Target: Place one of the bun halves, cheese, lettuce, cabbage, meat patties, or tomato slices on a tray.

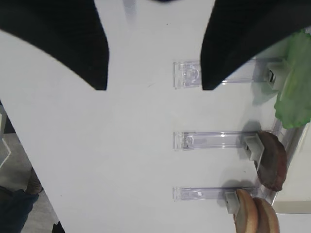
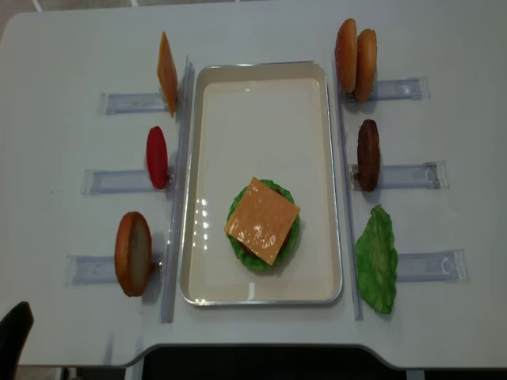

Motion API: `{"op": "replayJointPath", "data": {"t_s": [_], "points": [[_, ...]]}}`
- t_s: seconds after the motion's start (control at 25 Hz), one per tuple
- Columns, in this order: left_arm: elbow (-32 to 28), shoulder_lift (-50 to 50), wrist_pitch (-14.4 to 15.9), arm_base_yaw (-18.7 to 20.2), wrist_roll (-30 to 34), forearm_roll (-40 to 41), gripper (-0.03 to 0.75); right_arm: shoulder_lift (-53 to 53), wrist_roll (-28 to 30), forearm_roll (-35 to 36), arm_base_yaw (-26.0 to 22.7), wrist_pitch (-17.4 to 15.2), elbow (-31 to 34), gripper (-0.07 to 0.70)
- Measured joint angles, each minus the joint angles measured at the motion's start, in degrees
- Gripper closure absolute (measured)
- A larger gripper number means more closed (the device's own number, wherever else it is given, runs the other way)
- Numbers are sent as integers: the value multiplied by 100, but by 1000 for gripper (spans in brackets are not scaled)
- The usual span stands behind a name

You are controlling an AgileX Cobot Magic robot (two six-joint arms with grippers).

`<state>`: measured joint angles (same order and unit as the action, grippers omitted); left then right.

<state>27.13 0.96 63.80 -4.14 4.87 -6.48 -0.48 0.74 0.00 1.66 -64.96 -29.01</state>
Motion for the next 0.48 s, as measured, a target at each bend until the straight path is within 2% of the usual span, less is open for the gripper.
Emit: {"op": "replayJointPath", "data": {"t_s": [0.48], "points": [[0, 0, -4, 125, 0, 0, 349, 0, 0, 0, 0, 0, 0, 232]]}}
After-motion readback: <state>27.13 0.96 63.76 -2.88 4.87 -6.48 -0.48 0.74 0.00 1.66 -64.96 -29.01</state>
